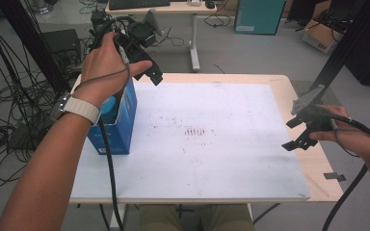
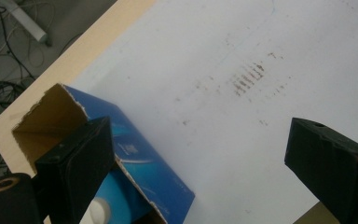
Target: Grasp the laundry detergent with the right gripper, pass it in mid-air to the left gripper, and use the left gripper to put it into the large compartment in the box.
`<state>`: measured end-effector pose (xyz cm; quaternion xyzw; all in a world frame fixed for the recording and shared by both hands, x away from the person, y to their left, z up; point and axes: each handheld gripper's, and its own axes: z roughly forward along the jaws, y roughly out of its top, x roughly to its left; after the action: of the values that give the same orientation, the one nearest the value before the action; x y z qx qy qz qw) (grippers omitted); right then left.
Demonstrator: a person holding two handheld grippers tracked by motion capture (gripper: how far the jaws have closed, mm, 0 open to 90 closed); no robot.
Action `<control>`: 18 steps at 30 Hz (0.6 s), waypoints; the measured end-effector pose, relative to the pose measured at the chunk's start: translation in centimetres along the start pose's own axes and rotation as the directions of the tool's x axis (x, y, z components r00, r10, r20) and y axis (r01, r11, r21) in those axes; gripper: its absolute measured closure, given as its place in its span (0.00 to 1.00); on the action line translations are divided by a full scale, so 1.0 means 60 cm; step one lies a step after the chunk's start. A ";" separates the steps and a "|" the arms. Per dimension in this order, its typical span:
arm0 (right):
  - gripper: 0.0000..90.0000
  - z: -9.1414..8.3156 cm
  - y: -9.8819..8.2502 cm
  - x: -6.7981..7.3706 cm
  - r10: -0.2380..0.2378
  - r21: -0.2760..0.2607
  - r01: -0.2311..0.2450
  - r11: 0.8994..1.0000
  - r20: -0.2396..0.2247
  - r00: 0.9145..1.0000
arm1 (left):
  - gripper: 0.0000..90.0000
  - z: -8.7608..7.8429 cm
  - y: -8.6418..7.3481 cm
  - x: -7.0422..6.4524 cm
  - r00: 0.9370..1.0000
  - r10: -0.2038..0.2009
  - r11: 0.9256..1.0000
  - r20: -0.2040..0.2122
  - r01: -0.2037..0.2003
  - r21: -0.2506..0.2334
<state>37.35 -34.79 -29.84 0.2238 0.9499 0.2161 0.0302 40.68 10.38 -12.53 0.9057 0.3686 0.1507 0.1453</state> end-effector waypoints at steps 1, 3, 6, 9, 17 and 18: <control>0.08 -0.001 0.000 0.000 0.001 -0.005 -0.001 1.000 0.002 1.000 | 0.10 0.002 0.001 -0.002 1.000 0.007 1.000 0.006 -0.007 -0.002; 0.08 -0.002 0.000 0.000 -0.006 -0.011 0.006 1.000 0.005 1.000 | 0.10 0.008 0.002 -0.006 1.000 0.018 1.000 0.024 -0.018 -0.001; 0.08 -0.005 0.000 0.001 -0.003 -0.010 0.003 1.000 0.006 1.000 | 0.10 0.019 0.004 -0.013 0.998 0.049 0.999 0.038 -0.049 -0.001; 0.08 -0.007 0.000 0.001 -0.002 -0.011 0.002 1.000 0.009 1.000 | 0.10 0.029 0.005 -0.021 0.996 0.080 0.997 0.048 -0.080 0.002; 0.08 -0.009 0.005 0.003 -0.018 -0.011 0.018 1.000 0.005 1.000 | 0.09 0.067 0.005 -0.052 0.985 0.151 0.988 0.088 -0.152 0.000; 0.08 -0.009 0.006 0.003 -0.016 -0.011 0.016 1.000 0.005 1.000 | 0.09 0.074 0.004 -0.058 0.982 0.163 0.987 0.092 -0.163 -0.002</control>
<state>37.23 -34.65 -29.18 0.2164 0.9504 0.2205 0.0357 40.13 7.07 -17.06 0.9392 0.2864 0.1191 0.1471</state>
